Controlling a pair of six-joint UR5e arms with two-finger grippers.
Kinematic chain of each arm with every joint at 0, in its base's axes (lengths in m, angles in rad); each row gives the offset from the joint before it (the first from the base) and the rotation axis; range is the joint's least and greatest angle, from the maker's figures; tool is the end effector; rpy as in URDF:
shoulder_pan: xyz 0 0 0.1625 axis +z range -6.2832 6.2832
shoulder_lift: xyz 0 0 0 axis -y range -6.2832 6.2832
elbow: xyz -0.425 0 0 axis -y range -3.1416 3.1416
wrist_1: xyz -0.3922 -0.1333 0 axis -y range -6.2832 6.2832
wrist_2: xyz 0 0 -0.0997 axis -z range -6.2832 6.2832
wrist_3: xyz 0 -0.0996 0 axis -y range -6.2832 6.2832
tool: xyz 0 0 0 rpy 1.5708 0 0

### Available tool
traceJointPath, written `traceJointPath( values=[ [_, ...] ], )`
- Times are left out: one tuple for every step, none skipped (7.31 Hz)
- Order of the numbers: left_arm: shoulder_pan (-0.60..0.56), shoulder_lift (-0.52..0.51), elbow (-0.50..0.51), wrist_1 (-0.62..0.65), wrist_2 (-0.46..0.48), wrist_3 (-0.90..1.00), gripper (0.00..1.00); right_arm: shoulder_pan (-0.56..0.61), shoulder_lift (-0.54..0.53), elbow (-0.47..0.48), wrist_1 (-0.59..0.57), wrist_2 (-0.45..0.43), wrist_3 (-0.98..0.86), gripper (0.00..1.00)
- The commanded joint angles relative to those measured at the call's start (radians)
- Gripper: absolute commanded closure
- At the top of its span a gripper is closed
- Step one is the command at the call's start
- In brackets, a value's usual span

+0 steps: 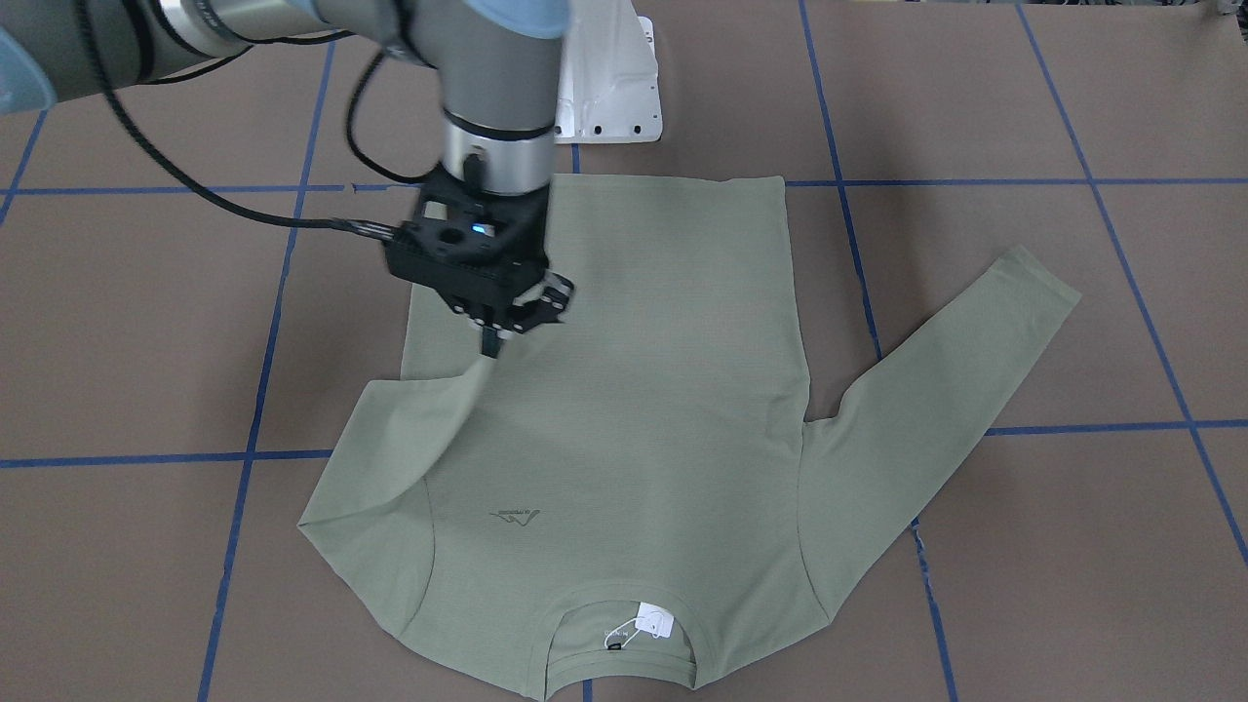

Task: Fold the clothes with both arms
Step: 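Grasp the sleeve cuff with the right gripper and fold it across the shirt body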

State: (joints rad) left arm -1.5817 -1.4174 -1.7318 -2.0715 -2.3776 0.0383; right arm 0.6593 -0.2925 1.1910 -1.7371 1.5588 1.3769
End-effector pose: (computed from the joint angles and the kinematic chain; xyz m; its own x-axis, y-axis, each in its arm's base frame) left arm -0.0663 -0.4472 0.5912 0.6955 0.3771 -0.6117 -0.0171 0.8597 0.5105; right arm -0.5436 -0.5914 -0.0144 0.6961 0.2957 0.6543 -0.4940 0.8585 0.1376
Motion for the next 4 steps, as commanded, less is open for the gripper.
traceJointPath(
  values=[
    [0.000, -0.002, 0.020, -0.001, 0.000, 0.002, 0.00, -0.123, 0.062, -0.204, 0.215, -0.213, 0.069, 1.00],
    [0.000, 0.000, 0.024, -0.001, 0.000, 0.002, 0.00, -0.163, 0.117, -0.284, 0.238, -0.255, 0.102, 1.00],
    [0.000, 0.001, 0.028, -0.001, 0.000, 0.002, 0.00, -0.180, 0.186, -0.406, 0.351, -0.267, 0.114, 1.00],
    [0.000, 0.000, 0.038, -0.002, 0.000, 0.002, 0.00, -0.182, 0.208, -0.465, 0.396, -0.269, 0.122, 1.00]
  ],
)
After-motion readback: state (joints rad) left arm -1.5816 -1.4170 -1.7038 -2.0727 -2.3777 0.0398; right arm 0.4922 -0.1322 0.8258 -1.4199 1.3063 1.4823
